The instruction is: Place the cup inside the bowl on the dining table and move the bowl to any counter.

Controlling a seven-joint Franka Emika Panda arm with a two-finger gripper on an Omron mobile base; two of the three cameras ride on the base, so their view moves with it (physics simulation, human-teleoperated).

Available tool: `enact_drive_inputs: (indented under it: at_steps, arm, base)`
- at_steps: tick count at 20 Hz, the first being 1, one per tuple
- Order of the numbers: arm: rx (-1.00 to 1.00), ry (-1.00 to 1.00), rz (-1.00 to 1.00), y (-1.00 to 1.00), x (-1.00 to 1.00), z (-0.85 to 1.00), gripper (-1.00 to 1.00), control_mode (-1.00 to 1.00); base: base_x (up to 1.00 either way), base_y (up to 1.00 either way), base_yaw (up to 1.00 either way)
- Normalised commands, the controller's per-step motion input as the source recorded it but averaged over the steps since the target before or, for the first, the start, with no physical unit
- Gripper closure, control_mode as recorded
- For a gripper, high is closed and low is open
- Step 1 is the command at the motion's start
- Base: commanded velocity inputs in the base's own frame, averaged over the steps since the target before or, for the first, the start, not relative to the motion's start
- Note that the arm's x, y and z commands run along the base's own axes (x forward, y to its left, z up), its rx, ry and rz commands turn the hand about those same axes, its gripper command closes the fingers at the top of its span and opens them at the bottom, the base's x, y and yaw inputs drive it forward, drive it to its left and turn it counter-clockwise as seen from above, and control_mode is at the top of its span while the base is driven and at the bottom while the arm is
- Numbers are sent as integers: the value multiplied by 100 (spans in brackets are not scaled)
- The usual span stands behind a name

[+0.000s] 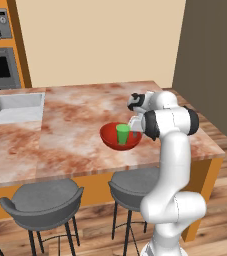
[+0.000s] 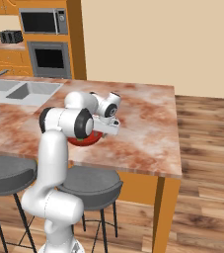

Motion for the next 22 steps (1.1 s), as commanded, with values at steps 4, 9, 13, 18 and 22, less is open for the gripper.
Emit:
enact_drive_inputs:
  at_steps: [4, 9, 13, 18, 22]
  arm:
    - [0, 0, 0, 0, 0, 7, 100, -100]
    - [0, 0, 0, 0, -2, 23, 100, -100]
    - [3, 0, 0, -2, -7, 27, 100, -100]
    - [6, 0, 0, -7, -5, 22, 100, -100]
    - [8, 1, 0, -13, 0, 14, 100, -100]
  base:
    - [0, 0, 0]
    - [0, 0, 0]
    - [0, 0, 0]
    - [0, 0, 0]
    - [0, 0, 0]
